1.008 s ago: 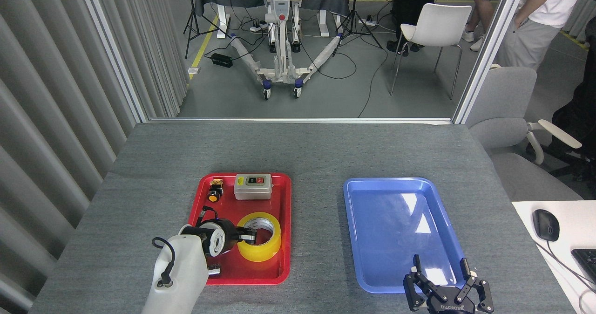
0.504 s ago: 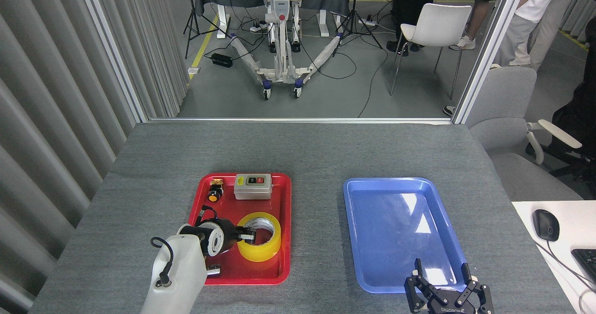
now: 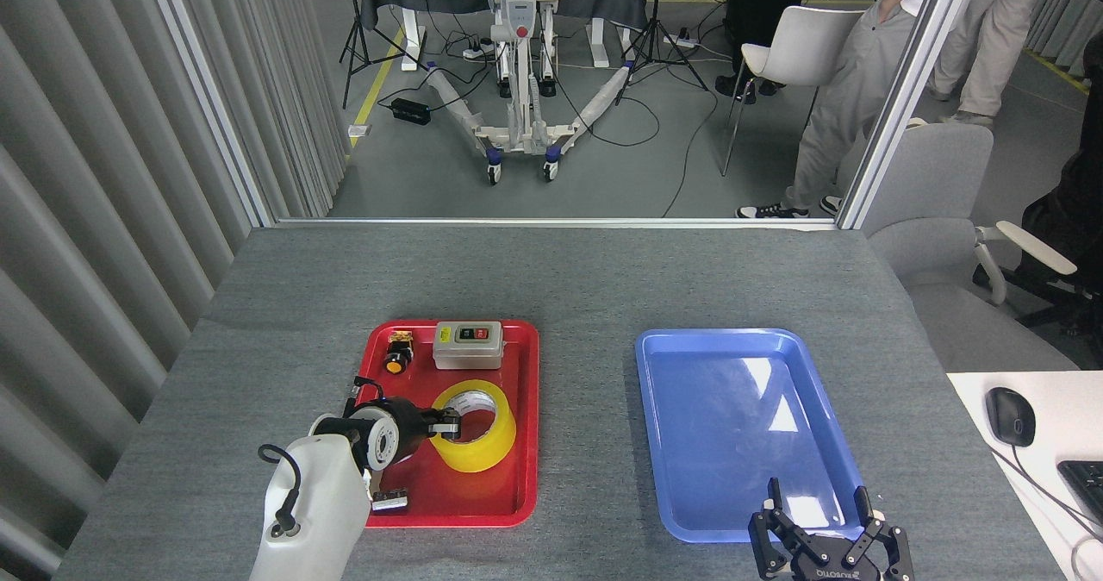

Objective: Place and move tape with both arms
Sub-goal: 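Lower the left gripper into the tape roll's hole and grip it, then drag the tape roll with the left gripper toward the table edge, out of the tray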

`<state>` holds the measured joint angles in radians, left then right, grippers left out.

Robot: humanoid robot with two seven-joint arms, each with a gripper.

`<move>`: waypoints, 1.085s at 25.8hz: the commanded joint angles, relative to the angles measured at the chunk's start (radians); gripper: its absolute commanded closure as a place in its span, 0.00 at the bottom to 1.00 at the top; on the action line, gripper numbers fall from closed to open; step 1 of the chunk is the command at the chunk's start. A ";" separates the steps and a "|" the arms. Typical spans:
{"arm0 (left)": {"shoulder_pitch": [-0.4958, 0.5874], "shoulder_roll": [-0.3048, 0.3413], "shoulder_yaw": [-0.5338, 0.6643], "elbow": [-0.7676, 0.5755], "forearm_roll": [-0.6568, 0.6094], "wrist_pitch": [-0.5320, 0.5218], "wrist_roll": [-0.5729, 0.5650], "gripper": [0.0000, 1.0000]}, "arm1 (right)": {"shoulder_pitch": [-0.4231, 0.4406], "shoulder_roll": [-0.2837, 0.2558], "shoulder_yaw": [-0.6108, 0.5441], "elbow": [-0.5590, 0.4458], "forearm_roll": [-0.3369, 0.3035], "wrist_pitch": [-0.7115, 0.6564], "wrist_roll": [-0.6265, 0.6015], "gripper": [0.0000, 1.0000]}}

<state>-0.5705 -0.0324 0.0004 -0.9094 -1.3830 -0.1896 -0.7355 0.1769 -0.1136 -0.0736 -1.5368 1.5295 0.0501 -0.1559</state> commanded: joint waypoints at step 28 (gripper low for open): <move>0.304 -0.069 0.268 -0.295 0.814 -0.189 -0.263 0.90 | -0.011 -0.018 0.035 -0.003 0.001 -0.003 -0.008 0.00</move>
<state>-0.3258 -0.0810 0.2447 -1.1986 -0.6007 -0.3877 -0.9986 0.1667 -0.1296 -0.0574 -1.5383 1.5325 0.0473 -0.1641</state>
